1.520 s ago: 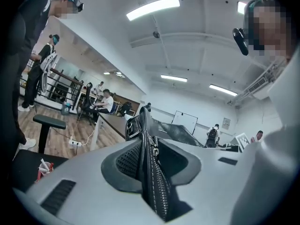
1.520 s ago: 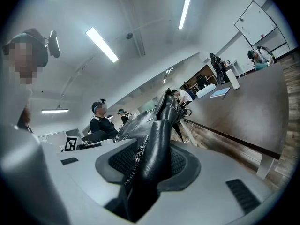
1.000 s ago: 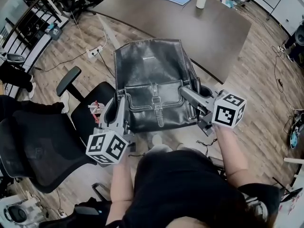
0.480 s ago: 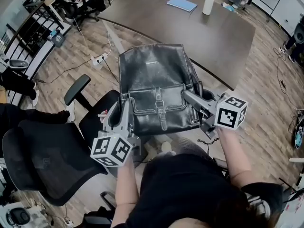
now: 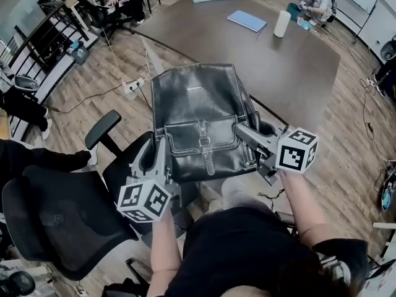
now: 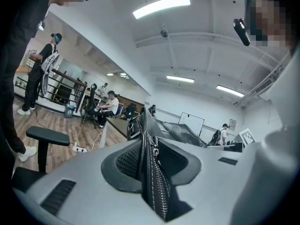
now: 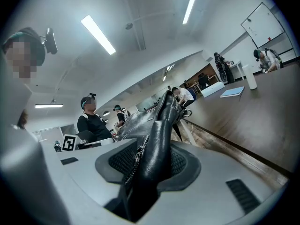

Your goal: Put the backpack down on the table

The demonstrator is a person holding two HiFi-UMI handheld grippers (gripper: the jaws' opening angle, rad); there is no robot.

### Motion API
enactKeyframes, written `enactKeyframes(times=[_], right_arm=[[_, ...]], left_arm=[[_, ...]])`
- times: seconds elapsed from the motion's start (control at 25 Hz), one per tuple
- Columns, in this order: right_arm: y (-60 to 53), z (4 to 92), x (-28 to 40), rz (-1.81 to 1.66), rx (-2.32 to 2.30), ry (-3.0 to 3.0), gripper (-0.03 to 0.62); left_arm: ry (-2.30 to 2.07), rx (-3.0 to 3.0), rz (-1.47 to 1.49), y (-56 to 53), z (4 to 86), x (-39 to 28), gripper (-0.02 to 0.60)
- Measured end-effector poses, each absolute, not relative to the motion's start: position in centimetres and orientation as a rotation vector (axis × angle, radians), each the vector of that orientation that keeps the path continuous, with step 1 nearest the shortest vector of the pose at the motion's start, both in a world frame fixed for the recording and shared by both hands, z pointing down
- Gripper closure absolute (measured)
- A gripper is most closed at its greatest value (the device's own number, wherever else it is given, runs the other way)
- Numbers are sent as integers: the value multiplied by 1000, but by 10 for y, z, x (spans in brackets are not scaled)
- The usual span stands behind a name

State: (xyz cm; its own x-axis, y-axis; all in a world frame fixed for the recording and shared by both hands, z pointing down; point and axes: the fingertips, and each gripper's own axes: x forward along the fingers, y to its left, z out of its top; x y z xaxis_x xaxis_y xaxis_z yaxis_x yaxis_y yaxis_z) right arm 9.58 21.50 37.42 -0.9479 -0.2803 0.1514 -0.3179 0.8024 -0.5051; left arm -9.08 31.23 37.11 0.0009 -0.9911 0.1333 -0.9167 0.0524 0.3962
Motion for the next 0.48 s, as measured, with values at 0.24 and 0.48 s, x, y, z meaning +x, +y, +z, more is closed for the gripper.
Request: enactKeyframes(times=[0.24, 0.48], right_arm=[[136, 366, 66, 839, 406, -2919, 431], [76, 359, 61, 838, 366, -2923, 431]], left_arm=[[-2027, 1872, -266, 242, 359, -115, 468], [-2054, 1847, -275, 187, 353, -118, 468]])
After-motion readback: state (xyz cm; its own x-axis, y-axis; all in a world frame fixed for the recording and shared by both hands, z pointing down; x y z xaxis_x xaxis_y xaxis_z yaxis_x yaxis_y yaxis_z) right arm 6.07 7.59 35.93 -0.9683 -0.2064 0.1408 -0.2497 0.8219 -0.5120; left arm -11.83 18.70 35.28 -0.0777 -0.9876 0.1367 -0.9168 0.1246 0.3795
